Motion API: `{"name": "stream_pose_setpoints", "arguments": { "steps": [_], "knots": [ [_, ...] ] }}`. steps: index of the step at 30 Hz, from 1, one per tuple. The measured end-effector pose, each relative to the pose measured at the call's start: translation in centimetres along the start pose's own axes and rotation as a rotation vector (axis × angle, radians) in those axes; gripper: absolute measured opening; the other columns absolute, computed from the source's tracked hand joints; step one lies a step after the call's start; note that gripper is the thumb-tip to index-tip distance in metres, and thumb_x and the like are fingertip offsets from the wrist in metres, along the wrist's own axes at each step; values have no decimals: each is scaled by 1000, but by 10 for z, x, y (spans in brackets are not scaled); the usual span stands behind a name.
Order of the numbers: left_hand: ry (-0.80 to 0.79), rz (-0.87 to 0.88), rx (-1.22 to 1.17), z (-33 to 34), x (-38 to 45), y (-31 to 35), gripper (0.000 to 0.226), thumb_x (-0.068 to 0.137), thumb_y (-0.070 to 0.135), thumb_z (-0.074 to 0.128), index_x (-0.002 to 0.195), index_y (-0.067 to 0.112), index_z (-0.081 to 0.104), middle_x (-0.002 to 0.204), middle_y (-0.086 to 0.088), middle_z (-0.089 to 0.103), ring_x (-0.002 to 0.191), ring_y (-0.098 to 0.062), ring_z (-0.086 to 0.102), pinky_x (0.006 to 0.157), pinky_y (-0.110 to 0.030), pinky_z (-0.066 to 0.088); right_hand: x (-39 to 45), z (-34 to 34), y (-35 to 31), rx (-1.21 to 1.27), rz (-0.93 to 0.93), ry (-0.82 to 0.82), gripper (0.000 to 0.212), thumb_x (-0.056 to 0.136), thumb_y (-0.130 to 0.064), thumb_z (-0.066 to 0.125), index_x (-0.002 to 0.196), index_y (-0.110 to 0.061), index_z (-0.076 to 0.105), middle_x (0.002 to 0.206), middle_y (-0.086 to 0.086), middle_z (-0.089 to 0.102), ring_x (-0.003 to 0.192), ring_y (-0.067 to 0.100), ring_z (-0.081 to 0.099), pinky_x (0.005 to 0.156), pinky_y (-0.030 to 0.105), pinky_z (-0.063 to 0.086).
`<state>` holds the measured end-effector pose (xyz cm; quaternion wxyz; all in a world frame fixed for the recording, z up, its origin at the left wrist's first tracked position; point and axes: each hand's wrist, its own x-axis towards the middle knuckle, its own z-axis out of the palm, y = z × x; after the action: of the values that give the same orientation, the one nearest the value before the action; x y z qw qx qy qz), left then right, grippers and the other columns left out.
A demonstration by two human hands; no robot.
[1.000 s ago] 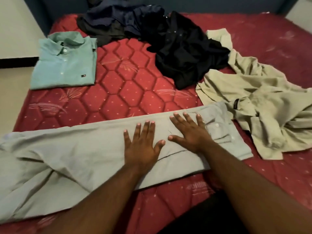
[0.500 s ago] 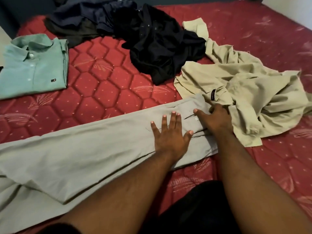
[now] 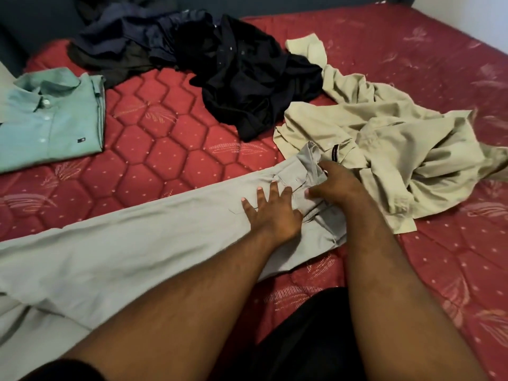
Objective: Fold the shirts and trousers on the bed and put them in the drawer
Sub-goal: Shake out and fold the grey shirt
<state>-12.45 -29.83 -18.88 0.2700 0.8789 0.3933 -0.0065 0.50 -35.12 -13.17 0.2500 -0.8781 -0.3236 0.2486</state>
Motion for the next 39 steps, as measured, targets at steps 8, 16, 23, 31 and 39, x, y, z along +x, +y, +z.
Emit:
{"name": "stream_pose_setpoints", "arguments": {
  "steps": [8,16,23,31,39],
  "knots": [
    [-89,-517,-1638,-45,-35,-48,47,99,58,33,118,24,58,107,0,68,88,-24,65,74,-43,53,-57,49,-68,-253,-113,-266,55,94,-18,49,145,-24,32,136,14,53,118,30,54,91,34,42],
    [132,-390,-1302,-28,-29,-30,38,88,20,70,123,17,57,107,-4,71,89,-24,70,81,-44,58,-44,40,-3,345,175,31,41,86,7,48,120,-8,63,93,11,69,75,23,62,81,43,55],
    [229,-464,-1300,-30,-18,-21,27,79,34,76,89,10,70,85,-11,74,80,-31,72,76,-51,59,-36,54,-6,1,22,37,51,81,0,58,125,-25,62,121,6,65,106,22,63,93,27,48],
    [609,-231,-672,-37,-22,-39,28,84,13,68,100,20,47,90,2,55,79,-19,53,69,-30,42,-10,59,0,51,-183,-33,50,71,13,50,91,-27,72,114,8,63,101,20,60,83,22,45],
    [404,-431,-837,-28,-10,-46,17,81,37,76,82,22,67,83,5,69,83,-19,65,75,-28,51,-2,70,4,78,-172,1,59,73,14,53,113,-27,67,108,6,58,84,13,55,66,15,38]
  ]
}}
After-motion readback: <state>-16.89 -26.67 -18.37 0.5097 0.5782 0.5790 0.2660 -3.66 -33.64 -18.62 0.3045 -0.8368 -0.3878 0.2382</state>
